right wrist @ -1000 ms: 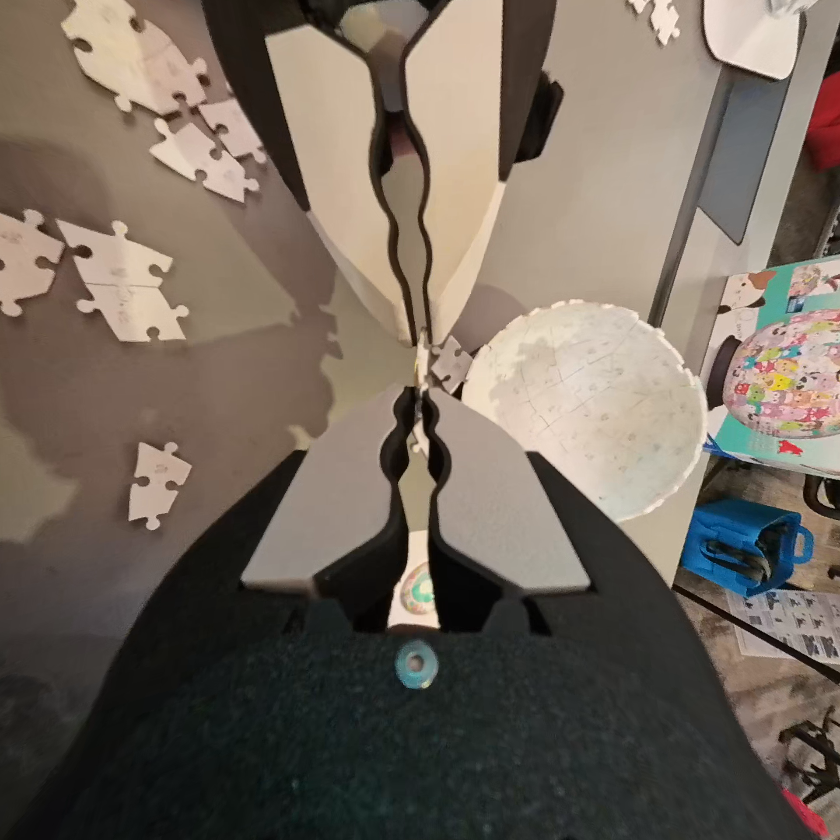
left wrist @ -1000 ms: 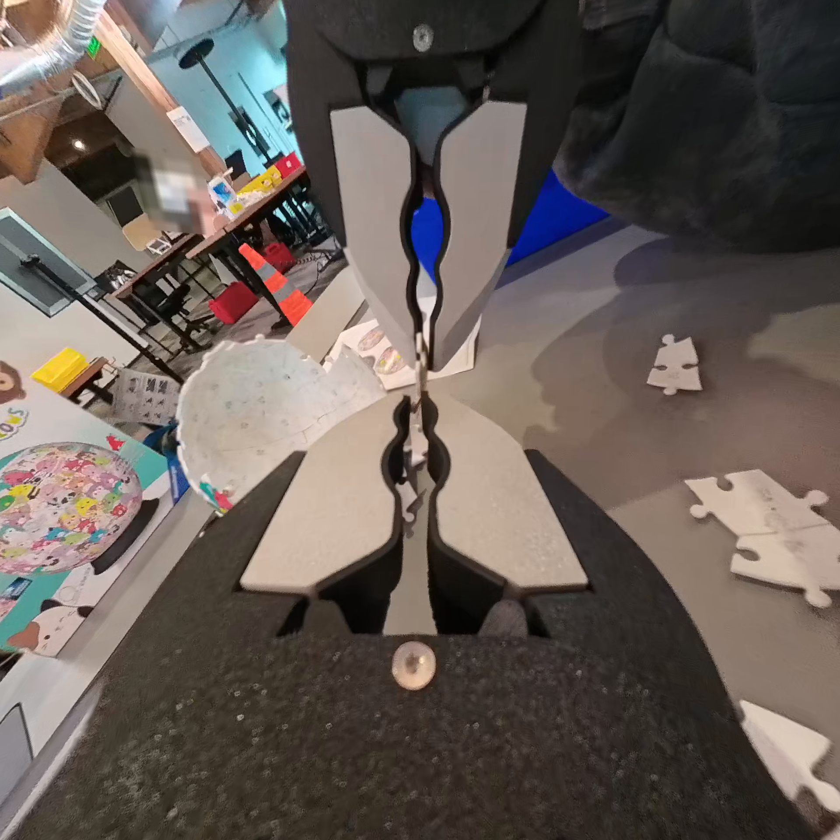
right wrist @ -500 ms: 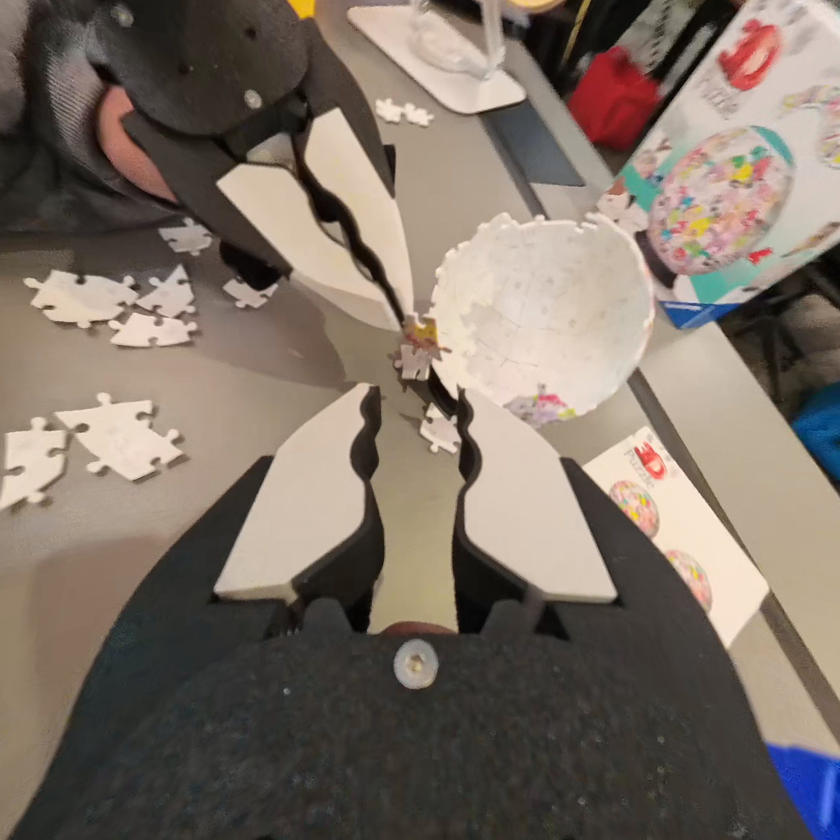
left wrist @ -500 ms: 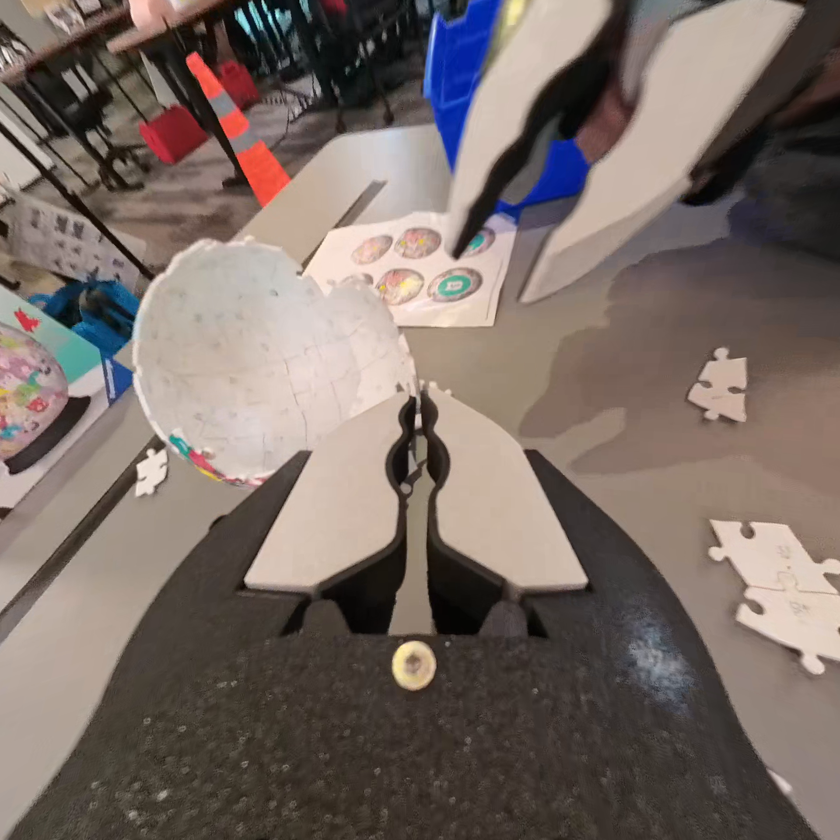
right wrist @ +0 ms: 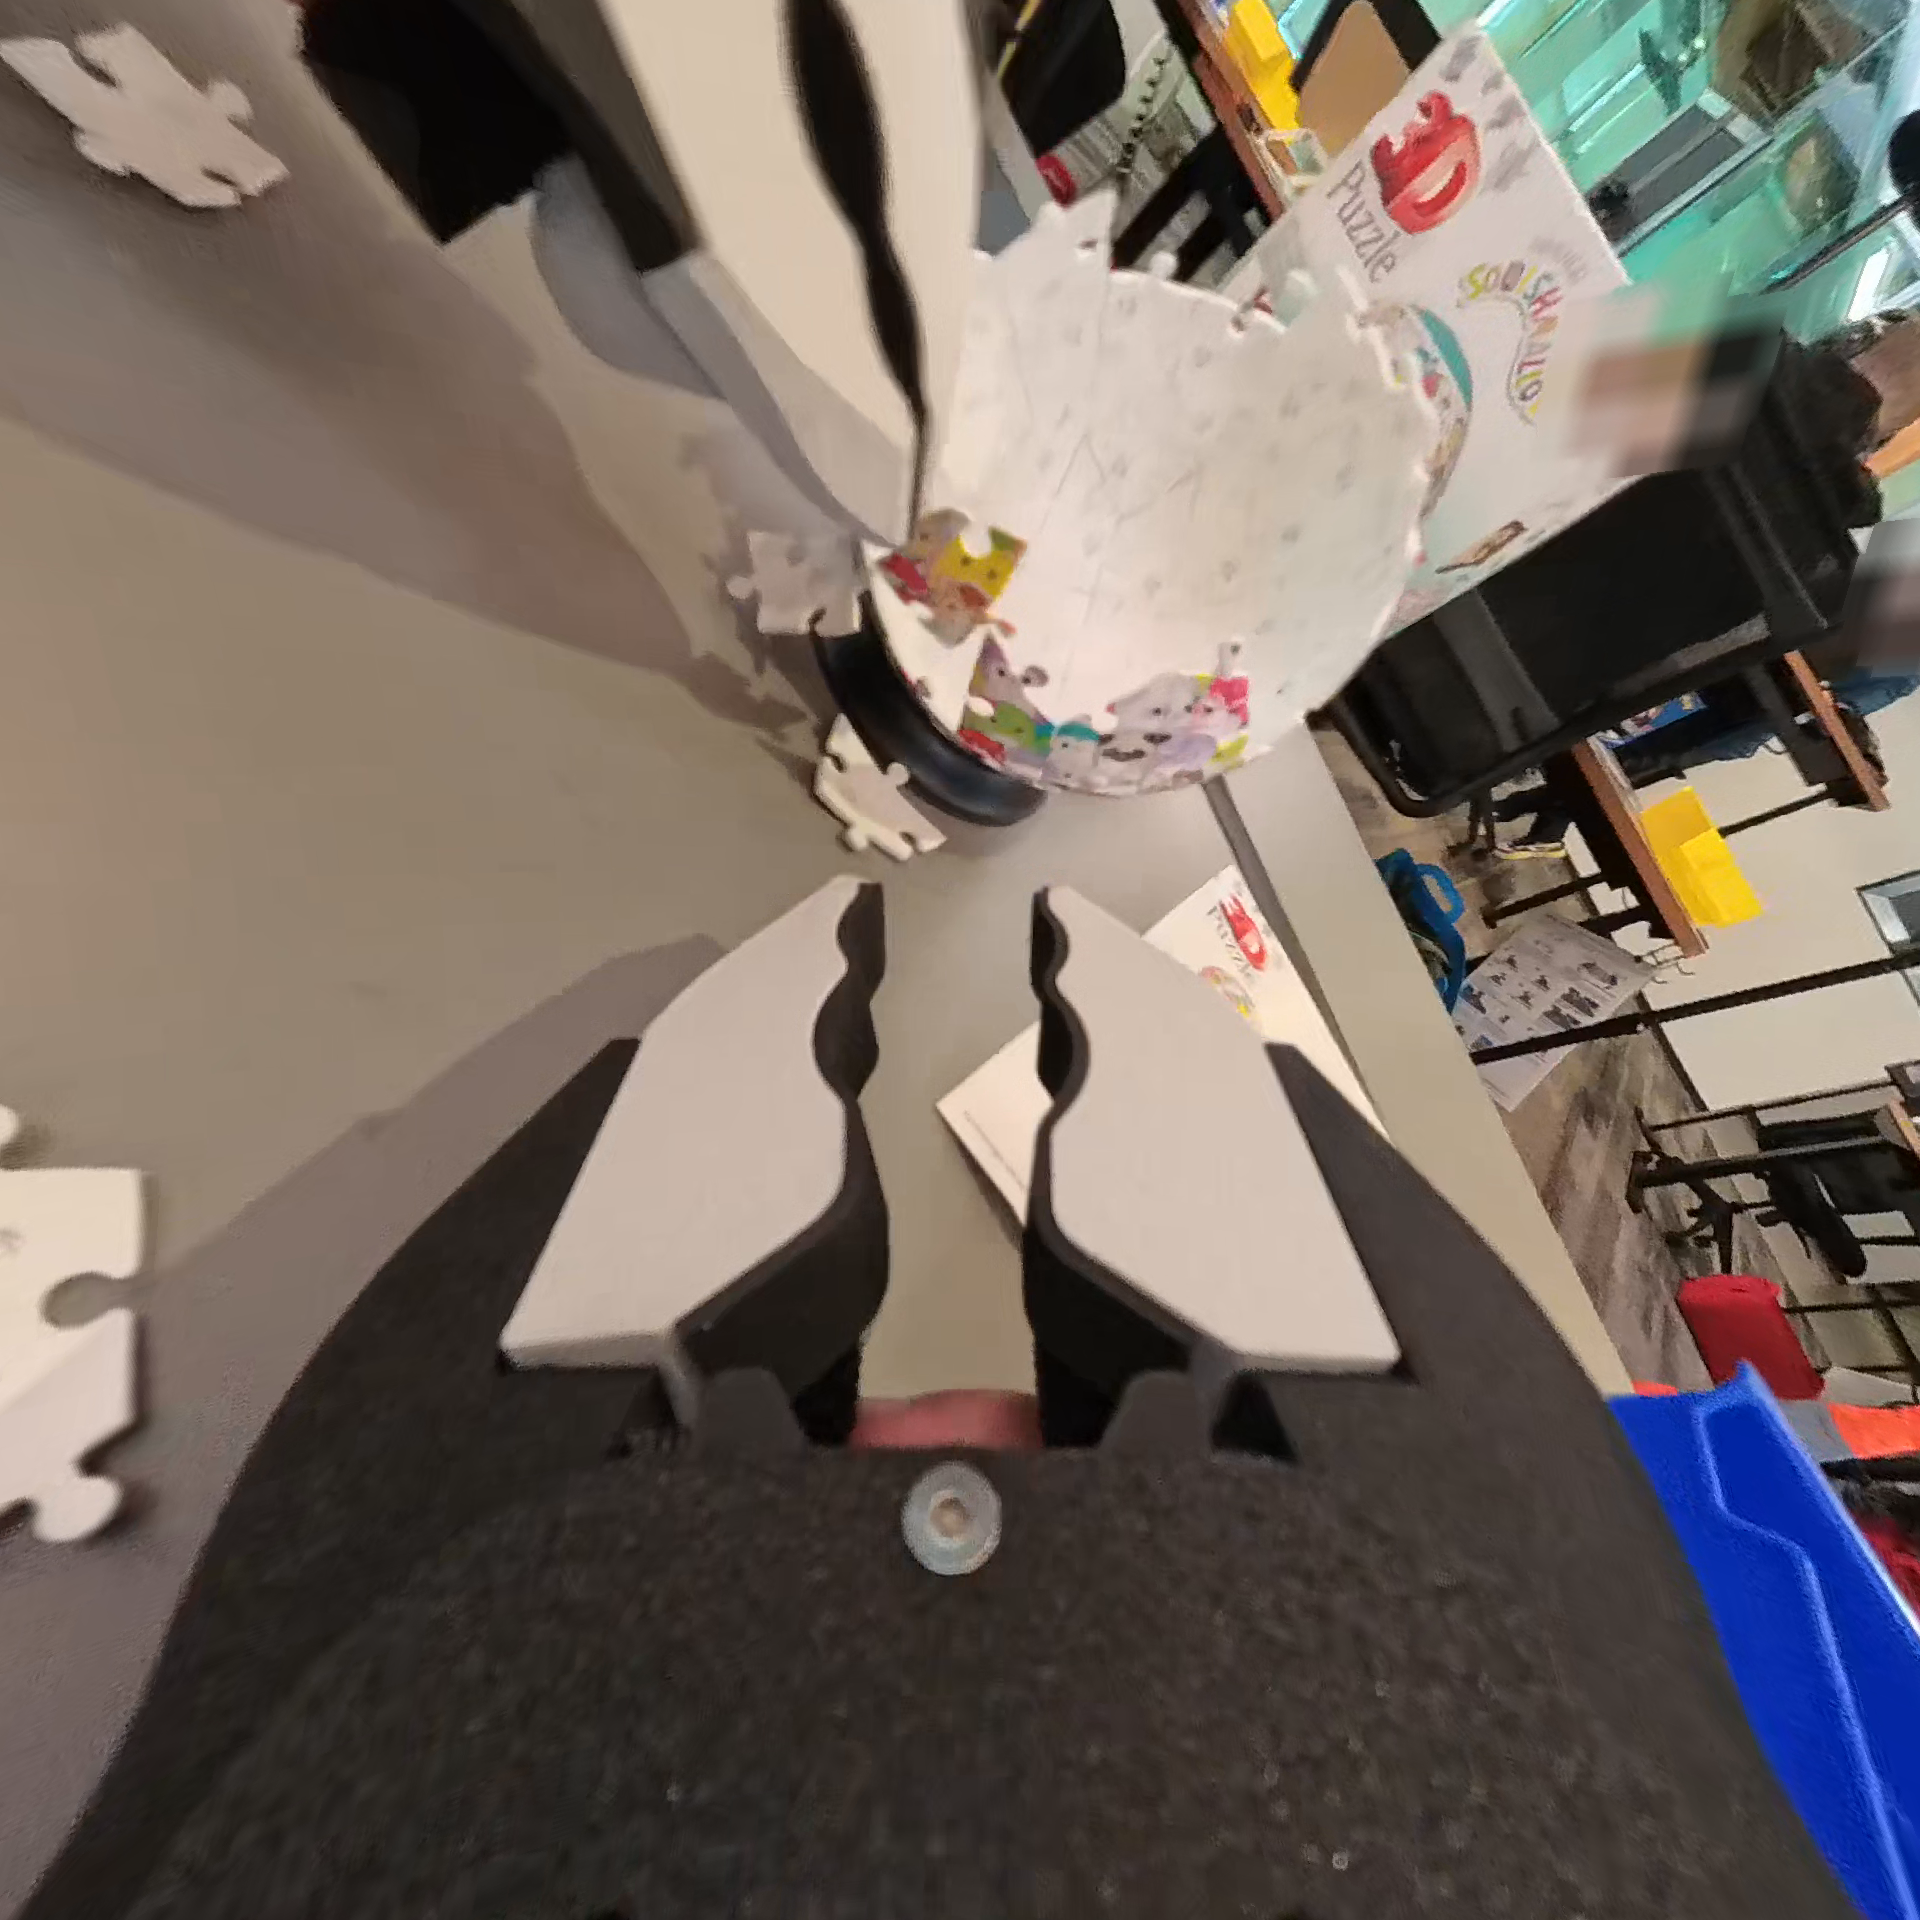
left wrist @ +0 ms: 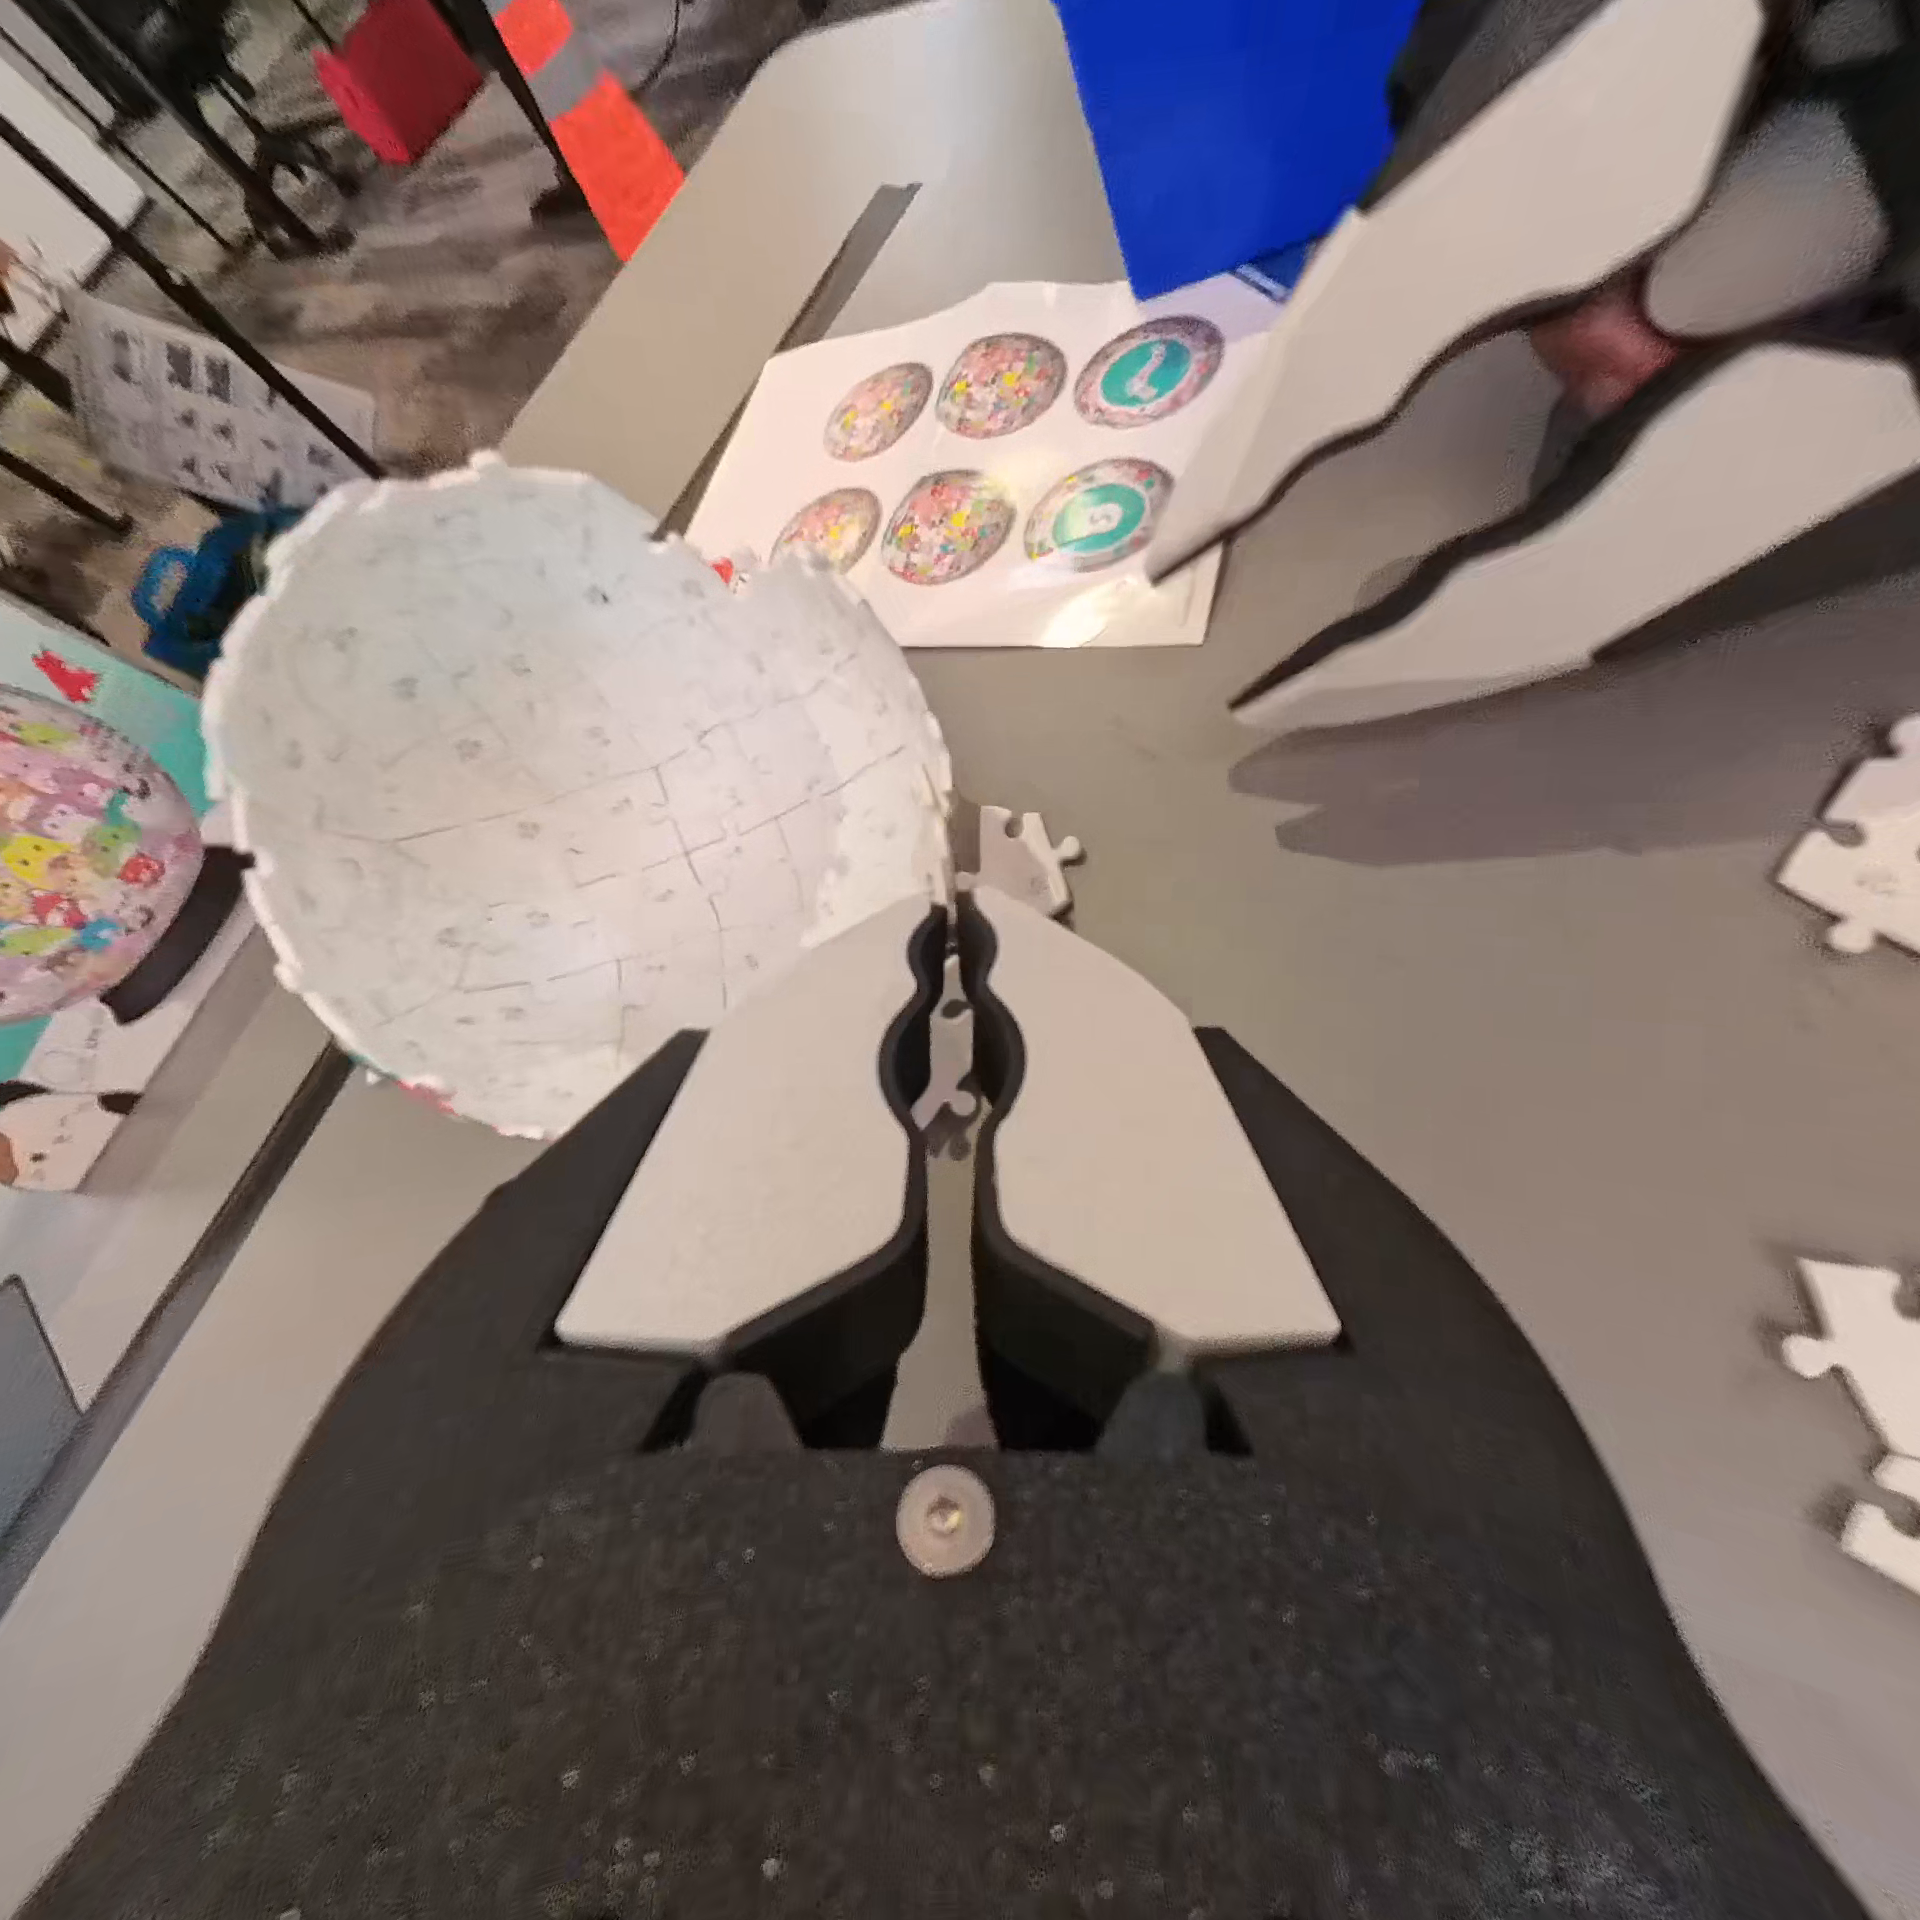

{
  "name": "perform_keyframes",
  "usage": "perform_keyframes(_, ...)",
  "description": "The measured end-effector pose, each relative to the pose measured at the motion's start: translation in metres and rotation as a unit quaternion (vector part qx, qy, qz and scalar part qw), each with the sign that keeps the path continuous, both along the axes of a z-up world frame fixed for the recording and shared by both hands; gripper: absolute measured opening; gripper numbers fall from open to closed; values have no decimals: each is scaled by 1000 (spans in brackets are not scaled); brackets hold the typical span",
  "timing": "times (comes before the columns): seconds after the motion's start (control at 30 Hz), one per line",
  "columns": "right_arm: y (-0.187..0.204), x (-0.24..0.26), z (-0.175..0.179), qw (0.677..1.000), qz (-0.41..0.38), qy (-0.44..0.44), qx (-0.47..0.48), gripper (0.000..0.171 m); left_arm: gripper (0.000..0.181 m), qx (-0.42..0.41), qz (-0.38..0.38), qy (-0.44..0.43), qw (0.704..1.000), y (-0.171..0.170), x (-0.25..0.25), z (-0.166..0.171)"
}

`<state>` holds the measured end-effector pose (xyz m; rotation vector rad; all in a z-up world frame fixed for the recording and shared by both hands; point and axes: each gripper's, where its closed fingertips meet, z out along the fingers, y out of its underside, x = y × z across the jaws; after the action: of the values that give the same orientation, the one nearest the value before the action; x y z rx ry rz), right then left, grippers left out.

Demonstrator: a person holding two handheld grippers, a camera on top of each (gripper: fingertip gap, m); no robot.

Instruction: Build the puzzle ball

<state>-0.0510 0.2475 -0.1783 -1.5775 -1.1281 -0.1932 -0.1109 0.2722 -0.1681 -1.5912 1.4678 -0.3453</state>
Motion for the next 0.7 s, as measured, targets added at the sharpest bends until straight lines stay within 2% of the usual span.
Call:
perform_keyframes(0.1,3,9,4,1000,-10,17,0,26,1,21,-11,-14,1000,1,-3,1)
perform_keyframes(0.3,7,20,5,999,-24,26,-3,25,1,-40,-25,-59,997,-4,-1,-2)
perform_keyframes(0.7,5,18,4,1000,-17,21,-6,24,1,-41,-76,-44,995,-7,0,-9)
